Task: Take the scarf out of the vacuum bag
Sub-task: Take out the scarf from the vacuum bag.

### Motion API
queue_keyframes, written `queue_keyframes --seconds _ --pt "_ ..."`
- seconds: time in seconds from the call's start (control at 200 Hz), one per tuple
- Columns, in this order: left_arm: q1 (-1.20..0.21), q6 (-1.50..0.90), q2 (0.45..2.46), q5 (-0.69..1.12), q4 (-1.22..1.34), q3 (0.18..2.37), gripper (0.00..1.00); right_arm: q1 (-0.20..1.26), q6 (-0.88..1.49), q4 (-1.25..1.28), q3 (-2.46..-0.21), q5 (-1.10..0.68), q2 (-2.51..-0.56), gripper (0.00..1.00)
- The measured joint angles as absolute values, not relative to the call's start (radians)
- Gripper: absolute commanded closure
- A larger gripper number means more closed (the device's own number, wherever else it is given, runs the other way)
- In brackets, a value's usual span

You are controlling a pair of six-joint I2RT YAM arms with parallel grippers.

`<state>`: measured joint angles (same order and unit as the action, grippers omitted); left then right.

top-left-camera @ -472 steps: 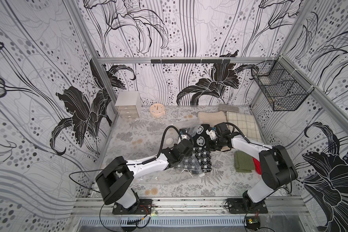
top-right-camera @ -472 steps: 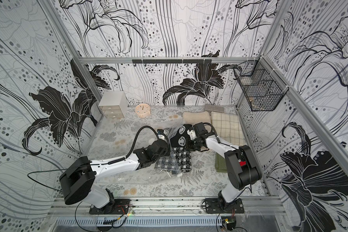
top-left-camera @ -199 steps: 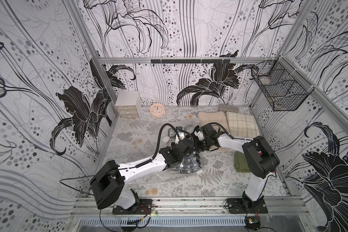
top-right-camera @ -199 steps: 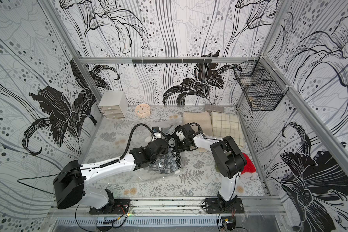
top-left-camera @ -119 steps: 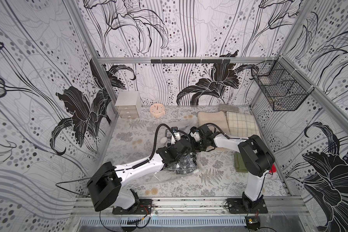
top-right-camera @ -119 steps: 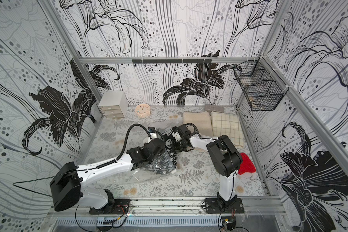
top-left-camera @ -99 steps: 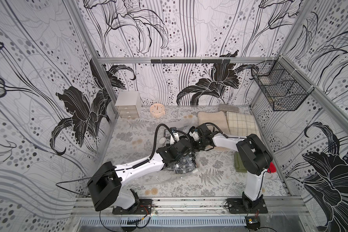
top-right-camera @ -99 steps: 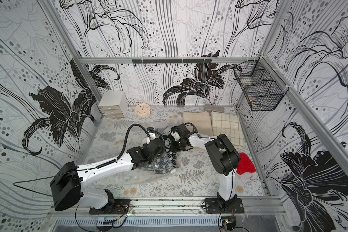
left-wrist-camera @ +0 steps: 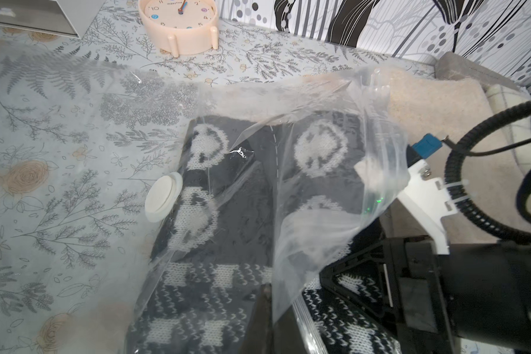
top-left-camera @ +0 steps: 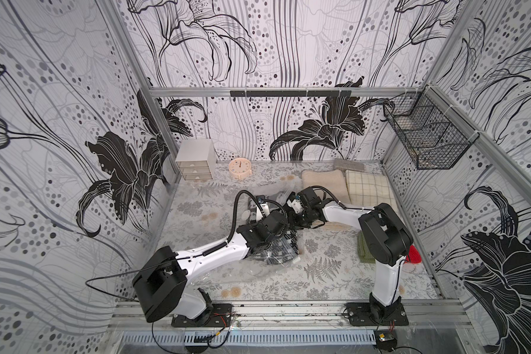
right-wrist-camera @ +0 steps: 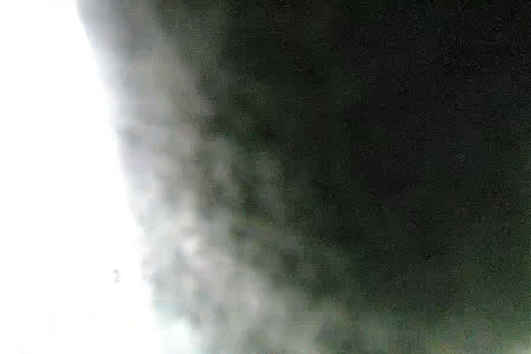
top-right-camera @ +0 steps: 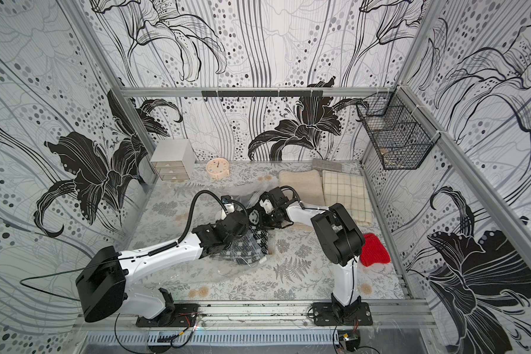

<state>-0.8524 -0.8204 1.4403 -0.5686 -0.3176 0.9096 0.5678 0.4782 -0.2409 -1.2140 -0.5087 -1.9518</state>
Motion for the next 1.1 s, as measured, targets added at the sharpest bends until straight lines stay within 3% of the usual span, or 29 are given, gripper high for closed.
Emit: queue_keyframes --seconds 1.102 --pt "-0.829 -0.823 1.499 -0.526 -0.315 0.908 1.00 0.502 0.429 -0.345 -1.155 -0.445 -1.830 1.00"
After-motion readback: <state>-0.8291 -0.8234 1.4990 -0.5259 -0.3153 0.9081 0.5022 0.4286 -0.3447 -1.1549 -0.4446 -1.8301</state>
